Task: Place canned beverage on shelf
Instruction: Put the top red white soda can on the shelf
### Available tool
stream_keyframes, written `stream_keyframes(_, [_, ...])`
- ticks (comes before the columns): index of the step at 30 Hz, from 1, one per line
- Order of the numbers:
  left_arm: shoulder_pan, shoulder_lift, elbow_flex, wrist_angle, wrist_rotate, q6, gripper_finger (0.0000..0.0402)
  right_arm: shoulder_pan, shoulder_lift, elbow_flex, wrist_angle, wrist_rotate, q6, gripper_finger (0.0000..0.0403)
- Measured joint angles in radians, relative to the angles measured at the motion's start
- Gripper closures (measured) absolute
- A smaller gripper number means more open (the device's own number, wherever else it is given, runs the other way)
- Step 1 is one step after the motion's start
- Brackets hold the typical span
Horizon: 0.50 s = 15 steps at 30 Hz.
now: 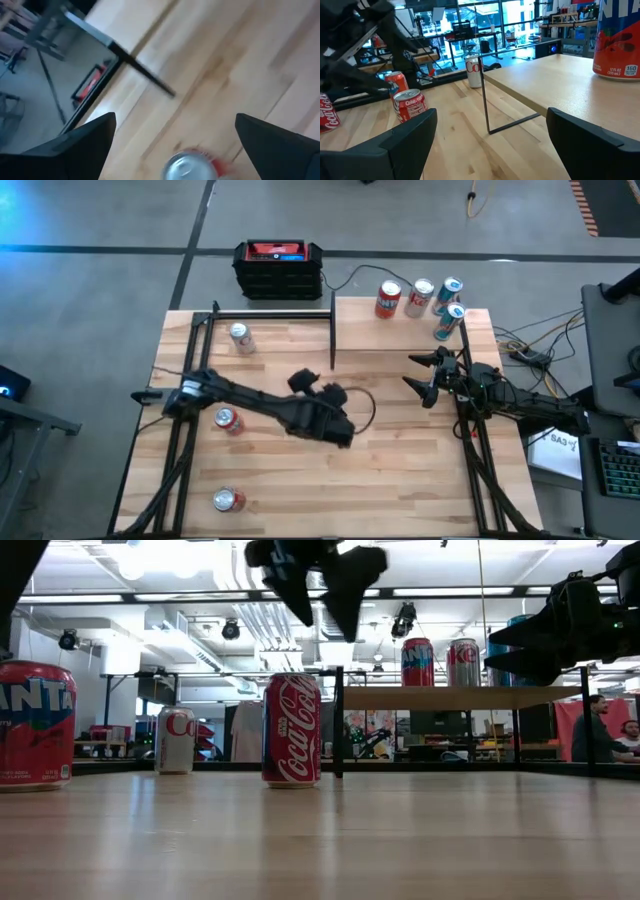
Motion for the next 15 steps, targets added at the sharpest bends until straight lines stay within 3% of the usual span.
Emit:
stream_keyframes(4, [-0.057,0.0,-0.114,0.221,-0.202,-0.084,0.0008,0.0,0.0,0.0,0.0,0.0,0.0,0.0044])
stream_keyframes(10, [-0.111,0.0,-0.255,0.638,-0.442,-0.071,0.0005,0.0,-0.001,0.0,0.0,0.0,0.0,0.0044])
stream_keyframes(12, [-0.118,0.0,-0.274,0.714,-0.492,-0.054,0.0005,0.0,-0.001,0.0,0.0,0.0,0.0,0.0044])
stream_keyframes(15, [-0.116,0.0,-0.277,0.732,-0.487,-0.012,0.0005,0.0,-0.001,0.0,0.0,0.0,0.0,0.0044])
